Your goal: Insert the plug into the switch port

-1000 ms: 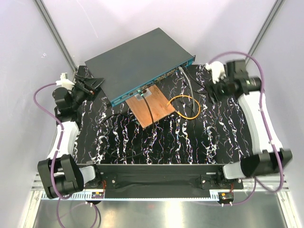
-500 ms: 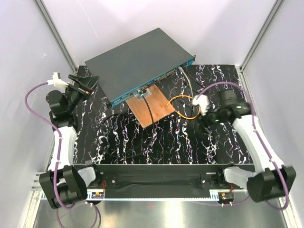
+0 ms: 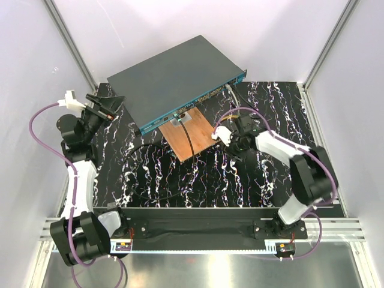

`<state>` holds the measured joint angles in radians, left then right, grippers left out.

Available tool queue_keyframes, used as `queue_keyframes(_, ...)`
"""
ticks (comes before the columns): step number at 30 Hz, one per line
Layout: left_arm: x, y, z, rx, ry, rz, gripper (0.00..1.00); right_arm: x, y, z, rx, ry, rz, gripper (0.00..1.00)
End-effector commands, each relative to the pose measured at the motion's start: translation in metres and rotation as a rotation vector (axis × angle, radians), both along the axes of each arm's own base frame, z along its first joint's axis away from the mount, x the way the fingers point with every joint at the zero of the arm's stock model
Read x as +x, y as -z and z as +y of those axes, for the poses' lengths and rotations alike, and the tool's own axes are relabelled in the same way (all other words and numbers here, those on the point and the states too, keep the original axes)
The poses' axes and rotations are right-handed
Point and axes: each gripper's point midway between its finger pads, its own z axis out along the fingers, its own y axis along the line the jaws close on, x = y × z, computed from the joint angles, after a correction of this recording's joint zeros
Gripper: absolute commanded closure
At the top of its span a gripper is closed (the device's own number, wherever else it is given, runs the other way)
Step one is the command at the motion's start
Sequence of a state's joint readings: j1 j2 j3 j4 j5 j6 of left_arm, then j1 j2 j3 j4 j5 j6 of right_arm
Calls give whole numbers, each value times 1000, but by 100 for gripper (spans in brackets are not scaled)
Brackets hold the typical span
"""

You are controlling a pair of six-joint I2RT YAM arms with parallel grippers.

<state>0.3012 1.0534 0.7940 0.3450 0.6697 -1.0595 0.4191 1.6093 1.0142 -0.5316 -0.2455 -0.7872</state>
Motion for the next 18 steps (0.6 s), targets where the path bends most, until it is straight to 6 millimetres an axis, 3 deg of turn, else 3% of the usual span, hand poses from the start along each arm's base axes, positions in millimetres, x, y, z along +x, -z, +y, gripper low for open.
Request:
queue_keyframes(1, -5, -38, 0, 73, 1, -122, 5, 52, -12, 14, 0, -3, -154, 56)
queue_keyframes(5, -6, -39, 0, 85, 1, -126, 5, 71, -1, 12, -28, 24, -179, 58)
queue_keyframes(10, -5, -32, -1, 86, 13, -117, 5, 73, -16, 15, -18, 13, -184, 58)
queue_keyframes(13, -5, -33, -1, 84, 17, -123, 5, 58, -31, 18, 16, -7, -171, 57)
queue_keyframes(16, -6, -33, -3, 78, 29, -127, 5, 27, -28, 1, -25, -29, -127, 58)
queue_keyframes(17, -7, -35, -4, 82, 31, -135, 5, 18, -38, -6, -42, -62, -159, 58)
queue_keyframes(18, -7, -35, -4, 84, 33, -136, 5, 0, -26, -19, -73, -71, -134, 58)
